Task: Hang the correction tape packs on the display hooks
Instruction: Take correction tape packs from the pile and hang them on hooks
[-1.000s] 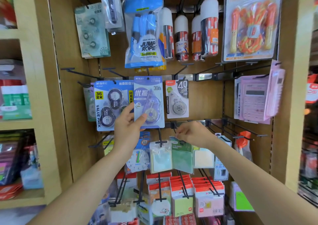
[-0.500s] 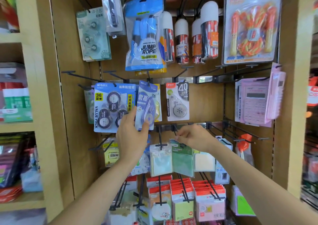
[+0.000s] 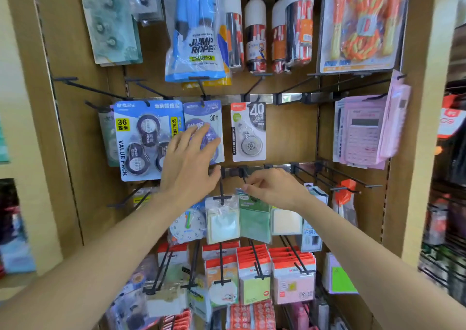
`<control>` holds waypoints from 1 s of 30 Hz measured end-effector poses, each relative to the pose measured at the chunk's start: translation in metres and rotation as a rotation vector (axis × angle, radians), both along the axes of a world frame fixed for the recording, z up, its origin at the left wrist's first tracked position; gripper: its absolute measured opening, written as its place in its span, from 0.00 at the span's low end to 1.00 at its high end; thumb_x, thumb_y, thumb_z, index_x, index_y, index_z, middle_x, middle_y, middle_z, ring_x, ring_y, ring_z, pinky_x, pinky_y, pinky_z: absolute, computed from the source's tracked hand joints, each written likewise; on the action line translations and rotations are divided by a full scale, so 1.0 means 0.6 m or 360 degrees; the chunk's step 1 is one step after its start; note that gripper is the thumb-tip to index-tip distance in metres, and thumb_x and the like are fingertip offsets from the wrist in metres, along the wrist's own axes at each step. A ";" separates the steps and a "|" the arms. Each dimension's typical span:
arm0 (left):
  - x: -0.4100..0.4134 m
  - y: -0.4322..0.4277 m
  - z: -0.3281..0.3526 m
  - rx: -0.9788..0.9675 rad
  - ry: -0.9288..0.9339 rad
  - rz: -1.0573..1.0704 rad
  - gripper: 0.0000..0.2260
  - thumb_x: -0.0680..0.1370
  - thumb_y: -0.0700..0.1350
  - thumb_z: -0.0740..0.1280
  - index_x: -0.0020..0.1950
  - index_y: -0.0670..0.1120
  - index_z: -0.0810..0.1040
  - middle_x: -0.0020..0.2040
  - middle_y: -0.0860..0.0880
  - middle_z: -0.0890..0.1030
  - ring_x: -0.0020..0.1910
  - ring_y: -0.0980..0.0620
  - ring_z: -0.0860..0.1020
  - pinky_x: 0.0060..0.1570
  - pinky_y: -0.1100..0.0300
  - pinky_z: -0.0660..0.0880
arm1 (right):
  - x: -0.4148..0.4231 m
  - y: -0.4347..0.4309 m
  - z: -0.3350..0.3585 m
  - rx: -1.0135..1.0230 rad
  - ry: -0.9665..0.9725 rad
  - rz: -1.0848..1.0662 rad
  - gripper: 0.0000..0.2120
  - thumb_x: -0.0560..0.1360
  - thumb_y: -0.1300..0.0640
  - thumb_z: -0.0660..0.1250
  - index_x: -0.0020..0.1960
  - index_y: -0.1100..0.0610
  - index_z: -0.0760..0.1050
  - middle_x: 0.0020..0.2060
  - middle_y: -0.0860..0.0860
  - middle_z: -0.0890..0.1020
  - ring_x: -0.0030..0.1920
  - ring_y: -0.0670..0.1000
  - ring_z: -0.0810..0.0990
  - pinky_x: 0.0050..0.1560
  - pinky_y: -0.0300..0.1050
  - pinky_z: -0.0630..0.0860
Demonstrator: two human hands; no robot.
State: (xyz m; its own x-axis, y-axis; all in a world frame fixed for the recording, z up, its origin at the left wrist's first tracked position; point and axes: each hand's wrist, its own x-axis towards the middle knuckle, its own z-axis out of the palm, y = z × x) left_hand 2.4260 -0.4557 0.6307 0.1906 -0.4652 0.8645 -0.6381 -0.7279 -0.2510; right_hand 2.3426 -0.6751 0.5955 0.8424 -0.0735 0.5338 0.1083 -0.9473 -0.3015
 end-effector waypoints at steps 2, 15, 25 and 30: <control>0.014 -0.004 0.010 0.0120 -0.0047 0.0077 0.25 0.71 0.53 0.73 0.67 0.47 0.78 0.74 0.40 0.71 0.72 0.38 0.69 0.70 0.43 0.63 | -0.004 -0.001 0.000 0.0039 -0.0007 0.0057 0.19 0.71 0.31 0.63 0.47 0.44 0.82 0.38 0.42 0.84 0.42 0.42 0.82 0.47 0.46 0.79; 0.058 -0.053 0.035 0.0614 0.0010 0.0765 0.35 0.75 0.64 0.60 0.76 0.45 0.66 0.79 0.38 0.61 0.76 0.38 0.63 0.77 0.37 0.47 | -0.006 -0.006 0.001 0.0101 0.0005 0.0206 0.16 0.71 0.35 0.70 0.47 0.47 0.83 0.36 0.43 0.83 0.38 0.42 0.82 0.43 0.45 0.80; 0.028 -0.041 0.038 0.0512 0.0243 0.0419 0.26 0.75 0.62 0.61 0.67 0.49 0.77 0.68 0.44 0.75 0.70 0.42 0.70 0.77 0.41 0.47 | -0.001 -0.012 0.008 0.0350 0.0041 0.0218 0.08 0.74 0.46 0.72 0.45 0.50 0.84 0.40 0.44 0.86 0.44 0.45 0.83 0.52 0.52 0.81; -0.027 0.030 -0.019 0.0310 0.0324 -0.0044 0.24 0.73 0.59 0.62 0.63 0.48 0.82 0.66 0.45 0.80 0.68 0.41 0.74 0.70 0.46 0.65 | 0.001 -0.009 0.014 0.0296 0.0046 0.0092 0.06 0.74 0.50 0.73 0.47 0.52 0.85 0.42 0.46 0.86 0.45 0.46 0.83 0.51 0.49 0.80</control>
